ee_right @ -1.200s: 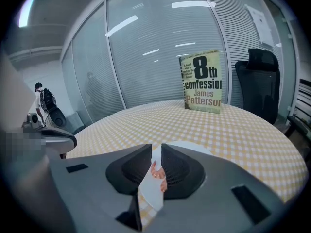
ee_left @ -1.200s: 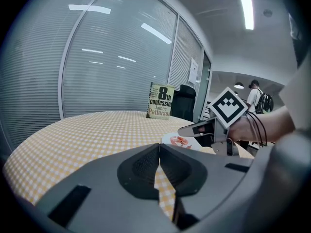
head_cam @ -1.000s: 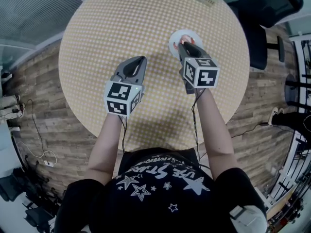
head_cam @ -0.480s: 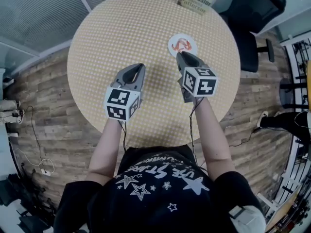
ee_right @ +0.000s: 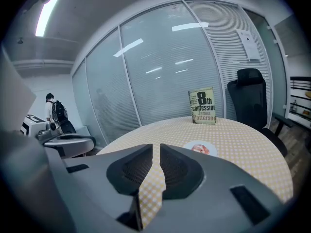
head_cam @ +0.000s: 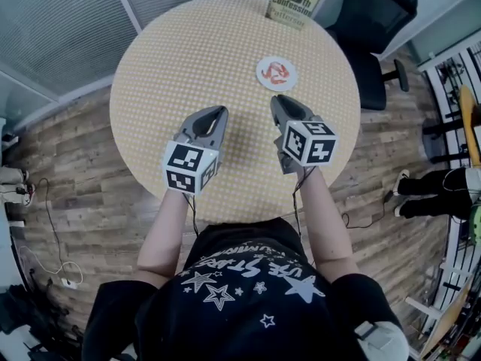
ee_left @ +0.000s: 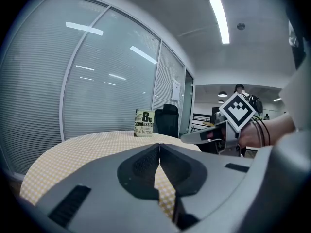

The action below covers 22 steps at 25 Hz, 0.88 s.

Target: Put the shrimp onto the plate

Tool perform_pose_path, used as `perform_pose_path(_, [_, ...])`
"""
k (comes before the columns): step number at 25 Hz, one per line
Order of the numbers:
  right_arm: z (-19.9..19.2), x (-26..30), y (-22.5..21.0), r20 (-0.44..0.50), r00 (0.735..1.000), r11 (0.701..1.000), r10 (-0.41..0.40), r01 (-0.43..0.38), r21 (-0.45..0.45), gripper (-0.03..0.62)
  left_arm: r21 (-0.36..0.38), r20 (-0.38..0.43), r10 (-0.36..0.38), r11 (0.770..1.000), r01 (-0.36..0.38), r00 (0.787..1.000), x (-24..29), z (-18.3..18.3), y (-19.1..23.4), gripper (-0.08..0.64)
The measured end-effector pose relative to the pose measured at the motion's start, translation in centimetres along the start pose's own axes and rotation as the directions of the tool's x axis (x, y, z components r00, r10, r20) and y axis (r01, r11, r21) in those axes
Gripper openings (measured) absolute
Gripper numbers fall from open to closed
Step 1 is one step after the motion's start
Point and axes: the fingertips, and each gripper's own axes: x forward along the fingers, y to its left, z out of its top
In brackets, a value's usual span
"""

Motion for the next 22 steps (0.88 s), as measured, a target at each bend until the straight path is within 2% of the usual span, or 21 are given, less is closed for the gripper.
perform_pose_path(3, [-0.5, -1.4, 0.8, 0.008, 1.000, 1.000, 0.003, -0.003, 0.011, 0.058, 0.023, 0.014, -0.023, 0.999, 0.023, 1.000, -1.0, 0.4, -1.2, 0.011])
perform_pose_path(8, [-0.8, -2.5, 2.1, 0.025, 0.999, 0.999, 0.035, -0.035, 0.019, 0.057, 0.033, 0.042, -0.015, 0.999, 0.013, 0.999, -2.8, 1.1, -2.1, 0.011])
perform_pose_path(14, [-1.3, -4.2, 2.9, 0.041, 0.998, 0.998, 0.057, -0.058, 0.023, 0.057, 0.048, 0.025, -0.001, 0.999, 0.000, 1.000, -3.7, 0.8, -3.5, 0.011])
perform_pose_path(22, [-3.6, -10.7, 1.7, 0.073, 0.995, 0.995, 0.069, -0.074, 0.064, 0.057, 0.073, 0.035, -0.022, 0.997, 0.019, 0.999, -5.0, 0.7, -10.8, 0.011])
